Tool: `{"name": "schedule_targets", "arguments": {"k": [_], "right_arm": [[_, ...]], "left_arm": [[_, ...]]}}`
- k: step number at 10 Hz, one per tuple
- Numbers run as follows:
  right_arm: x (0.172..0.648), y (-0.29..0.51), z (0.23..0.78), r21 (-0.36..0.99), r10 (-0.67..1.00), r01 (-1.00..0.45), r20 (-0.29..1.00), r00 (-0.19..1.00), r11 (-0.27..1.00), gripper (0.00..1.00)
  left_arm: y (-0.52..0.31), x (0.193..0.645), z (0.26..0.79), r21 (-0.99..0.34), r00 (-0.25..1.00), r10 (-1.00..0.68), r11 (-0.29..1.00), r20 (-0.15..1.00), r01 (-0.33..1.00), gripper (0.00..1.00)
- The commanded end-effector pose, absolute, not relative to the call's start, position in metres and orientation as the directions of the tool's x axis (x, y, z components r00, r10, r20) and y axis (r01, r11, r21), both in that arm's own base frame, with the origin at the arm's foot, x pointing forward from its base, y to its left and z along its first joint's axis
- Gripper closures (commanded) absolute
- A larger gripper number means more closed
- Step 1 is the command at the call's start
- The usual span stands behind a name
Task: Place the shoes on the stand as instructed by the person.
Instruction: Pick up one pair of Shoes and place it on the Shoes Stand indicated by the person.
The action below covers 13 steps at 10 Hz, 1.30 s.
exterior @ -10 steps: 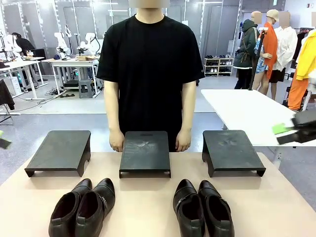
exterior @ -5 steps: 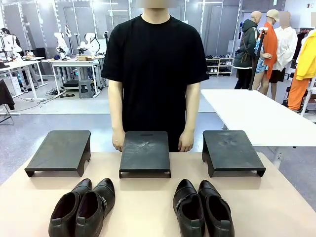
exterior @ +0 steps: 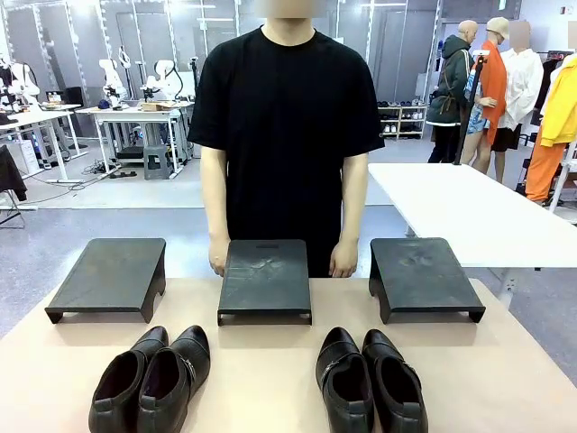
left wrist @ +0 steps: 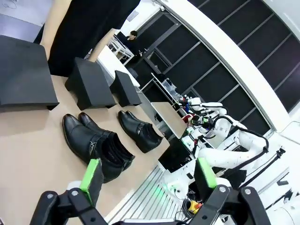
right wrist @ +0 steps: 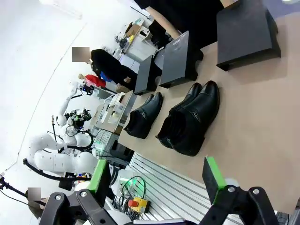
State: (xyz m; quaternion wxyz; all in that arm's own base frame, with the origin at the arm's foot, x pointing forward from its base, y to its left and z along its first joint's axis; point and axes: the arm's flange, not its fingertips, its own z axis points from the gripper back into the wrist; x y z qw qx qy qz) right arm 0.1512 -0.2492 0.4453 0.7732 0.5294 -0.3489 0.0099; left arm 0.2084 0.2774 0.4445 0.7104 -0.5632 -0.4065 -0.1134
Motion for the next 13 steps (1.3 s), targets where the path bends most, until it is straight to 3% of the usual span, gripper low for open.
{"name": "schedule_targets", "arguments": {"k": [1,2,13], "right_arm": [[0.163,-0.214,0.440,0.760,-0.306,-0.424,0.608,0.733,0.493,0.00],[0.151,-0.249,0.445,0.812,-0.354,-0.385,0.550,0.756,0.439,0.00],[0.151,-0.249,0.445,0.812,-0.354,-0.385,0.550,0.756,0.439,0.00]], "left_arm": [[0.252,0.226,0.447,-0.679,0.637,0.244,0.352,0.731,0.644,0.00],[0.277,0.208,0.445,-0.708,0.644,0.297,0.340,0.705,0.619,0.00],[0.277,0.208,0.445,-0.708,0.644,0.297,0.340,0.705,0.619,0.00]]}}
